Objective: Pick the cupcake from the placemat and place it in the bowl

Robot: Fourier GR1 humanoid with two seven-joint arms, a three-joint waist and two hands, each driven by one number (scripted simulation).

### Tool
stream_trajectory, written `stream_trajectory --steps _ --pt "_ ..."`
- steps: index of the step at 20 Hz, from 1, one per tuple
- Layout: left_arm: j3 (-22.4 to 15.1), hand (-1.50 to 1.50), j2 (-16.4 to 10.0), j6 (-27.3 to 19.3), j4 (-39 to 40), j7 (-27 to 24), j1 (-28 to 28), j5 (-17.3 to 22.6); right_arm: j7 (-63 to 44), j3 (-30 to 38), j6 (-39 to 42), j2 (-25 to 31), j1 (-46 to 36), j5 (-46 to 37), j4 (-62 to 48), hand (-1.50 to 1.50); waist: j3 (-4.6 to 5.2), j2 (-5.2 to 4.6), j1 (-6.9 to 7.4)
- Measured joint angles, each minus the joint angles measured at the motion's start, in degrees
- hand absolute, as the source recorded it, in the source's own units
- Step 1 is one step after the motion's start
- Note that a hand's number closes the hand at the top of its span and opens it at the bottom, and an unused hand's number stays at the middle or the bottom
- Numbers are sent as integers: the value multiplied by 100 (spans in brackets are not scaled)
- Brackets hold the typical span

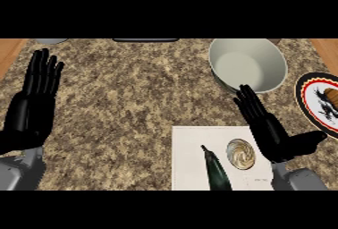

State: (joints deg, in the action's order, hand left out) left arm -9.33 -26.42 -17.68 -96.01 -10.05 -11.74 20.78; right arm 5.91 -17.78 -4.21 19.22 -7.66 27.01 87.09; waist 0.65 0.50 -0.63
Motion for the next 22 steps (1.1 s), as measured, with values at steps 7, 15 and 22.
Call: stream_trajectory --steps 7,15,22 --pt "365 0 -248 22 441 241 63 30 -126 -914 628 22 -607 -563 1024 -150 -18 36 116" --pt "715 0 -449 217 873 394 217 206 620 -1743 -1018 259 374 -3223 2189 -150 -49 25 -117" --pt "794 0 -402 277 1014 447 127 186 -460 -1710 -1159 1410 1091 -4652 3732 -150 -49 6 -135"
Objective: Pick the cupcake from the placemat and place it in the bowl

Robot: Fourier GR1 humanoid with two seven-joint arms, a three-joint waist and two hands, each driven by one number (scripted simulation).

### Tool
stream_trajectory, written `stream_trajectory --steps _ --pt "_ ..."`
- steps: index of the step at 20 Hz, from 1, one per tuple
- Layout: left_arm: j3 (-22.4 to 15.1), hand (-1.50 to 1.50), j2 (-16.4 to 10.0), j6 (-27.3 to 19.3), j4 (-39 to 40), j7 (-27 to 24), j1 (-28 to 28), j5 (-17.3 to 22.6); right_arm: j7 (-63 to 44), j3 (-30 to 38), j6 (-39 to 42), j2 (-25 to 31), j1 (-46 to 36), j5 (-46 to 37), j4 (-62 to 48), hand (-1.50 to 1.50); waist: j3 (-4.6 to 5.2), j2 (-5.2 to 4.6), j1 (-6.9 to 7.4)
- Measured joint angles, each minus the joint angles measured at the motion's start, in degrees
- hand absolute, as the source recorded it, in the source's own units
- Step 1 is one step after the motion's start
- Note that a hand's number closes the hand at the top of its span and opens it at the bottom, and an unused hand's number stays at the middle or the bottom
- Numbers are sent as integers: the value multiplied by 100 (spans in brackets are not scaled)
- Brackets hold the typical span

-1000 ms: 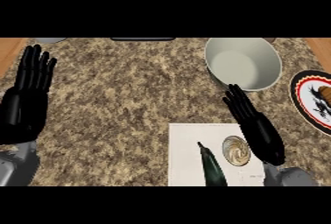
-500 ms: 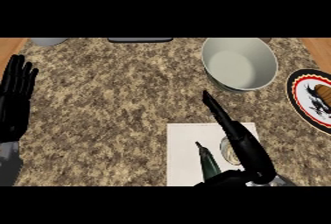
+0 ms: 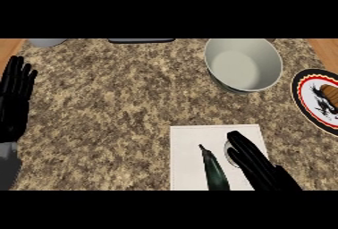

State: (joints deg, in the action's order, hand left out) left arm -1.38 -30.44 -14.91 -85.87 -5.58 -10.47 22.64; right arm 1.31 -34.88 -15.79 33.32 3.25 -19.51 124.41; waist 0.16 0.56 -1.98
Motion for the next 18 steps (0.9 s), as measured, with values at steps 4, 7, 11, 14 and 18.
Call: stream_trajectory --steps 4,7,11,14,18 --pt "23 0 39 -6 -21 -22 40 -38 -1050 427 410 791 300 -294 933 -150 3 -3 1" --pt "79 0 -17 92 -25 -3 29 5 -1630 698 957 1439 335 -273 1077 -150 8 -11 17" --pt "95 0 5 133 61 19 -86 -7 -2292 956 1824 2126 155 -70 1167 -150 9 -35 63" --pt "69 0 62 148 77 4 -87 -54 -2701 1046 2450 2478 -8 179 1243 -150 6 -41 107" --pt "144 0 90 287 265 8 -263 -71 -3179 1202 3150 2638 -247 610 1303 -150 0 -50 138"
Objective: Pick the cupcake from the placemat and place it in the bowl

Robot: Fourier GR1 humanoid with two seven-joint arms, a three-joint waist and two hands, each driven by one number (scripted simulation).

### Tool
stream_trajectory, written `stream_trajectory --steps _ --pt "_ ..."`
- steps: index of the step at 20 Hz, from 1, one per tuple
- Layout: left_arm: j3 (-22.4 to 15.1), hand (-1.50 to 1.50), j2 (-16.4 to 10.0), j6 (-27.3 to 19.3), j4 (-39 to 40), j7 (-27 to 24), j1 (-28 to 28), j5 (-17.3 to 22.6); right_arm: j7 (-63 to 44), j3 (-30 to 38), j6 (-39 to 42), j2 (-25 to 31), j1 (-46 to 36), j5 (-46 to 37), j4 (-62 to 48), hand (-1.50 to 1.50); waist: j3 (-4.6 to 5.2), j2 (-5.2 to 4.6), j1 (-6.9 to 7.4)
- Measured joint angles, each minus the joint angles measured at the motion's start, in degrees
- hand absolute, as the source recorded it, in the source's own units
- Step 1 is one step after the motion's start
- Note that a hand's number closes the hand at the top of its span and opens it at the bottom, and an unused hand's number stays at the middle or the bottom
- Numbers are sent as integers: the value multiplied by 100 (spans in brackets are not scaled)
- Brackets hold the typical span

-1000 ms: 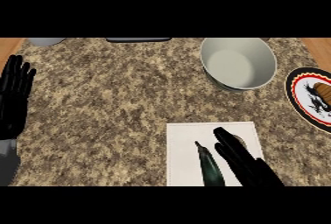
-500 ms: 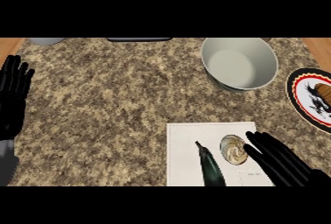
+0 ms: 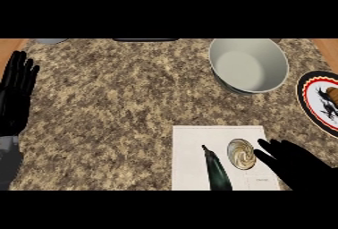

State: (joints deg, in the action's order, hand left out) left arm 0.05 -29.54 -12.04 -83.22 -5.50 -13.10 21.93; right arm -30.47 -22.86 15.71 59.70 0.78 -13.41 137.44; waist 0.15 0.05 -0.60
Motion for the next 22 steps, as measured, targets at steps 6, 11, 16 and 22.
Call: stream_trajectory --steps 6,11,16,22 --pt "74 0 210 54 21 -17 -36 -230 -353 351 726 -341 -121 375 18 -150 -10 -1 38" --pt "187 0 301 159 -2 87 -60 -343 -246 195 1052 -860 -65 -87 -232 -150 -14 -2 51" --pt "337 0 354 275 -101 141 8 -435 -75 23 1241 -1405 -30 -582 -653 -150 -16 -5 66" --pt "441 0 482 337 -245 247 81 -580 454 130 1351 -1812 -3 -1166 -1355 -150 -16 -4 64"
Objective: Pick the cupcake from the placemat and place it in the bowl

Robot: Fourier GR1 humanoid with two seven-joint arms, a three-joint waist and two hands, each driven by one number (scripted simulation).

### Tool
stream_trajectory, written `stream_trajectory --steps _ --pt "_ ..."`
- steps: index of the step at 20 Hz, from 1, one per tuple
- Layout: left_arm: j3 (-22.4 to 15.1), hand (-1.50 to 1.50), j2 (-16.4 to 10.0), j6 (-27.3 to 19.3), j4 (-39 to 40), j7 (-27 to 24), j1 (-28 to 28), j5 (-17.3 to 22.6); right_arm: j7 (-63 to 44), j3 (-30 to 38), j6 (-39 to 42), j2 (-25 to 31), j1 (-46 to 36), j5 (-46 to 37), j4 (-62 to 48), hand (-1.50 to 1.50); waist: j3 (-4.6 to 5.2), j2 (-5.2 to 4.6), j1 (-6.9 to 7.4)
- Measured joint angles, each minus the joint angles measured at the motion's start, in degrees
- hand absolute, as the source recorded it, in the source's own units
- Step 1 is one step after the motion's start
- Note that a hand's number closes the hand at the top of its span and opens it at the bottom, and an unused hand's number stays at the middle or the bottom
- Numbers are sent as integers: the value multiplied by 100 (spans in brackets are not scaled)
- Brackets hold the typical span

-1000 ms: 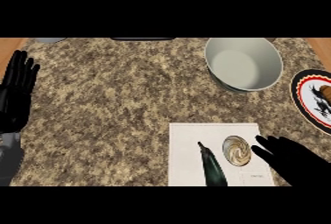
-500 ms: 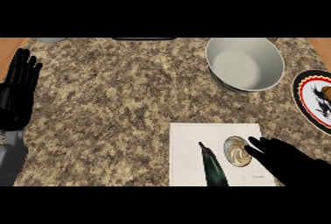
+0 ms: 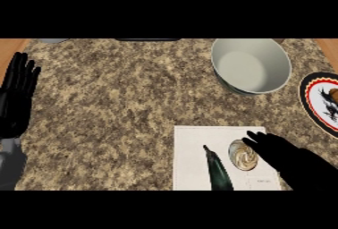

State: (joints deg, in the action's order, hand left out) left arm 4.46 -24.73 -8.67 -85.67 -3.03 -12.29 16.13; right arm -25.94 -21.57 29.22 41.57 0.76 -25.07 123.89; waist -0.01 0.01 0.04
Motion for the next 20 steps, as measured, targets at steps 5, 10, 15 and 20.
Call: stream_trajectory --steps 5,10,15,20 --pt "121 0 114 84 132 -6 -127 -138 563 182 57 -270 17 -382 -461 -150 -1 -2 -11" --pt "247 0 176 185 51 81 -113 -203 932 98 99 -704 -144 -751 -871 -150 0 -1 -2" --pt "379 0 217 357 187 13 -125 -288 1422 72 -68 -947 -16 -1205 -1121 -150 1 0 -11" --pt "394 0 366 320 50 110 -143 -433 1633 67 -19 -1198 -127 -1614 -1579 -150 1 0 -3"
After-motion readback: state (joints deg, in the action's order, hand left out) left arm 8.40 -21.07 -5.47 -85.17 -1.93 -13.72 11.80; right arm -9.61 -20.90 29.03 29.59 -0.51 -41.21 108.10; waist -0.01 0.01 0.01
